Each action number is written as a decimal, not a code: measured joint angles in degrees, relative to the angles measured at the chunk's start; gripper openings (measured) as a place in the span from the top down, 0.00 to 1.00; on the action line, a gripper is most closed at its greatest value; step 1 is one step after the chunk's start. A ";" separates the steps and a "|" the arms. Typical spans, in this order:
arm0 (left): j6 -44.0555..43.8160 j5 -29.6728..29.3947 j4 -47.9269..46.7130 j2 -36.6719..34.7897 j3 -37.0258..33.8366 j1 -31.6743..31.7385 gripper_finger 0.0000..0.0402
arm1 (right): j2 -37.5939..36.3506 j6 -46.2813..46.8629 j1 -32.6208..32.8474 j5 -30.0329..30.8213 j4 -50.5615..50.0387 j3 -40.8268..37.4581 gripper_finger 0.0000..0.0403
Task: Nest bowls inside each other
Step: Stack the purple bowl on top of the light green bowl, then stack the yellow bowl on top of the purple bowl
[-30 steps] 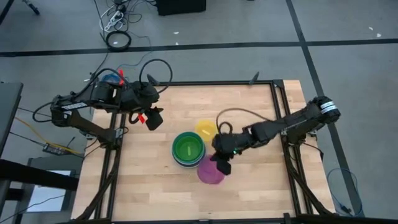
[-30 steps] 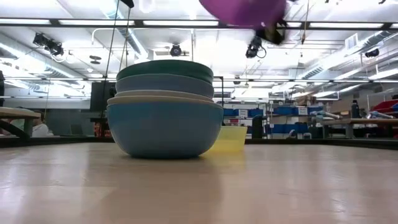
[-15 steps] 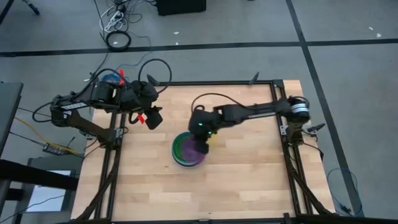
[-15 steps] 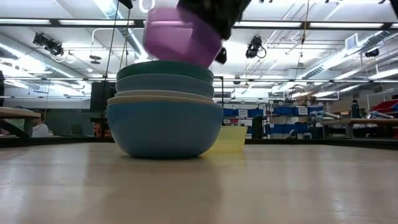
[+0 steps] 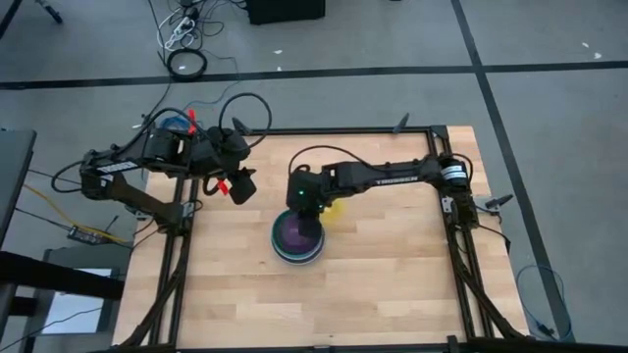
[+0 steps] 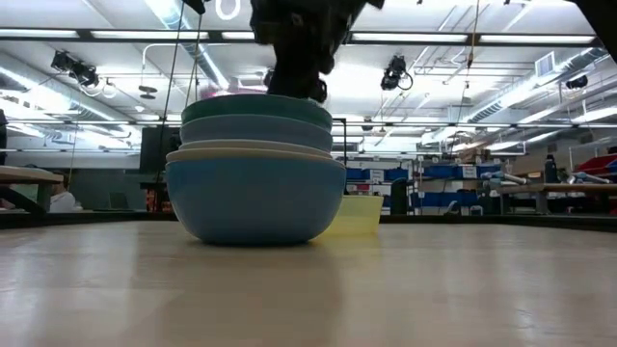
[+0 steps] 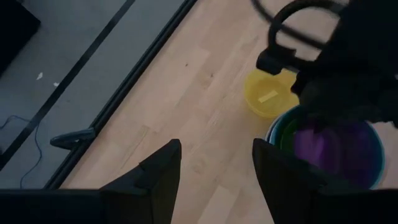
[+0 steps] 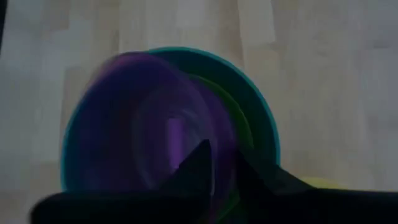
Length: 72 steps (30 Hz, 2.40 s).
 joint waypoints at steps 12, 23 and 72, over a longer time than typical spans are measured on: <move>-0.13 0.00 -0.07 0.00 0.00 0.00 0.48 | -1.47 -0.72 0.58 9.25 -10.34 4.37 0.55; -1.32 -0.24 -1.83 0.00 0.00 -2.32 0.48 | -1.95 -1.72 -2.05 14.81 -23.55 -3.34 0.57; -3.25 -0.62 -1.92 0.00 0.00 -3.37 0.48 | -4.34 -9.71 -1.98 13.60 -10.58 -13.79 1.00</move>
